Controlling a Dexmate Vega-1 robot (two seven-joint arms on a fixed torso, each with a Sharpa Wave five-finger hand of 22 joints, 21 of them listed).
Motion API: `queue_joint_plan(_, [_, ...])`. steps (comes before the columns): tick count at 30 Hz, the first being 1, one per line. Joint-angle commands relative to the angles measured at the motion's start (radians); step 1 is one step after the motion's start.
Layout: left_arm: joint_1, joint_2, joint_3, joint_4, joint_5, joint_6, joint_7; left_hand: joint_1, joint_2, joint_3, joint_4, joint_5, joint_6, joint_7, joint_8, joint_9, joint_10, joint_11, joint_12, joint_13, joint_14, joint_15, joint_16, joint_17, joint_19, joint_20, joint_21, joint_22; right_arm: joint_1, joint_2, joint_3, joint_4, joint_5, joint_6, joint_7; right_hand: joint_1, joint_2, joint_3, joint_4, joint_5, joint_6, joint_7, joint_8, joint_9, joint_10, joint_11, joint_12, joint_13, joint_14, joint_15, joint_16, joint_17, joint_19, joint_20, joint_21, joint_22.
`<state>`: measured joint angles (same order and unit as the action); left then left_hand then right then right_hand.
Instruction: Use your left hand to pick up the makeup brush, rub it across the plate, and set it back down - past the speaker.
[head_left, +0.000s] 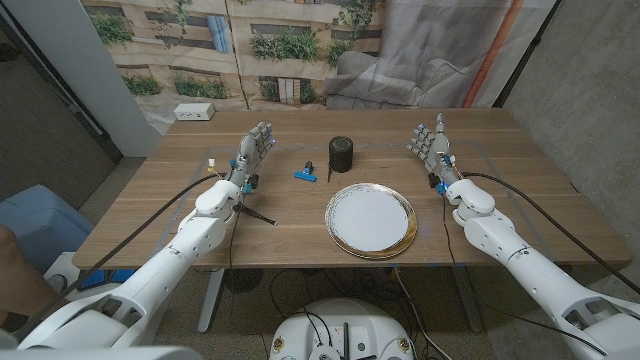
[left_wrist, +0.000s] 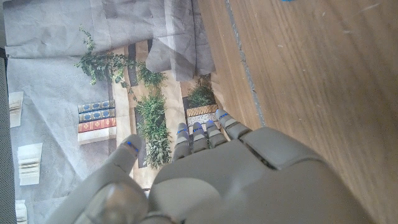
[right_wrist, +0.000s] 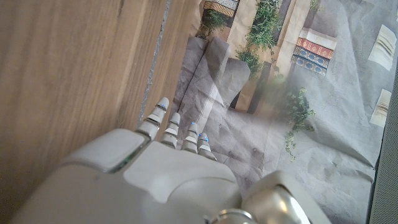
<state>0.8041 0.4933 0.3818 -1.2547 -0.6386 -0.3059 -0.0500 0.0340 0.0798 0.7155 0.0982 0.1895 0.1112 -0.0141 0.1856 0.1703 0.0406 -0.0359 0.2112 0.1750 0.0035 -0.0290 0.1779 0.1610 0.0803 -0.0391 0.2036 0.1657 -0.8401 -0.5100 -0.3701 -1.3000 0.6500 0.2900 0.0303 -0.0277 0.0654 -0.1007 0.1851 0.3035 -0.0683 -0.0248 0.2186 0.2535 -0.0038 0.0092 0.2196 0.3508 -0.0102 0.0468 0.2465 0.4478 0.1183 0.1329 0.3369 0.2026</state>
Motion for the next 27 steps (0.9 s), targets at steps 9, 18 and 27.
queue_joint_plan(9, [0.016,0.044,0.012,-0.06,0.044,0.021,0.016,0.001,0.065,0.007,-0.002,0.005,0.007,0.0,0.001,0.002,0.006,-0.005,0.0,0.003,-0.001,-0.031,0.002,0.005,0.002,-0.048,0.002,0.006,0.0,0.0,0.0,0.001,0.0,0.0,0.0,0.006,0.099,-0.001,0.005,0.004,-0.008,-0.001,0.005,0.006,-0.006,0.003,0.006,0.003,0.0,0.01,0.002,0.005,0.0,0.01,0.004,0.005])
queue_joint_plan(18, [0.072,0.113,-0.002,-0.156,0.069,0.046,0.042,0.004,0.059,0.007,-0.014,0.003,0.007,-0.006,0.0,0.002,0.009,-0.008,-0.002,0.003,-0.001,-0.036,-0.001,0.004,0.003,-0.049,0.0,0.006,0.0,0.0,0.0,0.001,0.0,0.0,0.0,0.006,0.099,-0.001,0.005,0.004,-0.009,-0.001,0.005,0.006,-0.006,0.003,0.006,0.003,0.001,0.013,0.003,0.005,0.0,0.01,0.004,0.005])
queue_joint_plan(27, [0.105,0.18,-0.02,-0.205,0.09,0.028,0.014,0.016,0.04,0.002,-0.049,-0.002,0.017,-0.019,0.0,0.001,0.017,-0.017,-0.004,0.002,0.003,-0.047,-0.002,0.003,0.008,-0.053,-0.003,0.004,0.0,0.001,0.0,0.001,0.0,0.001,0.0,0.006,0.099,-0.001,0.005,0.004,-0.008,0.0,0.005,0.006,-0.004,0.002,0.007,0.002,0.0,0.01,0.003,0.005,0.0,0.009,0.004,0.005])
